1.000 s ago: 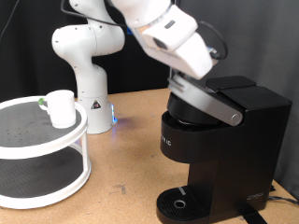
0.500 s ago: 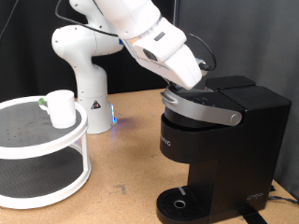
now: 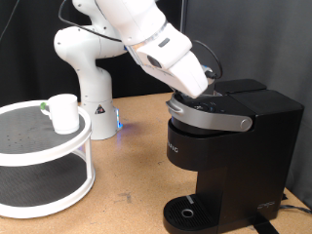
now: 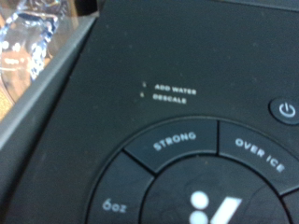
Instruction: Make a cup of coffee with the keurig machine
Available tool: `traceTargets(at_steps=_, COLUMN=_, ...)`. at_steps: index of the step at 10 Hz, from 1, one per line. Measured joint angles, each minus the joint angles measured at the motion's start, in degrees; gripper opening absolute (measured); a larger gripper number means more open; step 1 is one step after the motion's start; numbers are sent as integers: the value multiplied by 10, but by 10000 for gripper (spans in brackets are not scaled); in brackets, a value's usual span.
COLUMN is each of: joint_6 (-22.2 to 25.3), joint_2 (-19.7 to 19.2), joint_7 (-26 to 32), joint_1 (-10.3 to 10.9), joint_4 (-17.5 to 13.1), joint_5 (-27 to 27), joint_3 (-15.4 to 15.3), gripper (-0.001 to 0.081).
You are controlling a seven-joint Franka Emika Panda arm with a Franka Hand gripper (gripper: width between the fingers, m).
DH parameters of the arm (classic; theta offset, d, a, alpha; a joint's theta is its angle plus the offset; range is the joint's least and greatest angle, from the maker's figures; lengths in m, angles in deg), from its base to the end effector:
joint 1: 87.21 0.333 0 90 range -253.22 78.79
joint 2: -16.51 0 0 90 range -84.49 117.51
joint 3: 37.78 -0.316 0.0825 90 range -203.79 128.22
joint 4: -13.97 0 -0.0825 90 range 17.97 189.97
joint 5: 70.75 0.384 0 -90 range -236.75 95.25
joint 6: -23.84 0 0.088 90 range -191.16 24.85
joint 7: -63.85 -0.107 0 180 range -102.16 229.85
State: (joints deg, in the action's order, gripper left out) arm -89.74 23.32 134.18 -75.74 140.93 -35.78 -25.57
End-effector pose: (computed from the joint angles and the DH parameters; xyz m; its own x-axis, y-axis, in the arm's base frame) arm 0.4994 0.0279 0.4280 0.6021 0.6772 0.4229 0.7979 -0.4923 -0.3477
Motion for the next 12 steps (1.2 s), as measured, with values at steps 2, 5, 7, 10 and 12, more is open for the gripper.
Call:
traceTargets(at_steps=2, joint_6=-24, joint_2=-1, joint_7=0, joint_1=0, joint_4=13, joint_5=-7, joint_3=-3, gripper=1)
traceTargets(at_steps=5, joint_6=-42, joint_2=-1, joint_7=0, joint_1=0, joint_4=23, joint_5=-16, joint_3=-3, gripper=1)
traceTargets(at_steps=7, joint_6=-43, joint_2=-1, joint_7=0, joint_1=0, joint_4=24, joint_5=-16, joint_3=-3, gripper=1)
traceTargets(at_steps=10, joint_6=-43, joint_2=-3, joint_7=2, joint_1=0, joint_4=24, joint_5=27, joint_3=-2, gripper=1)
traceTargets(at_steps=12, joint_6=-39, joint_2=-2, joint_7=24, joint_1=0, joint_4=19, joint_5=108, joint_3=0, gripper=1)
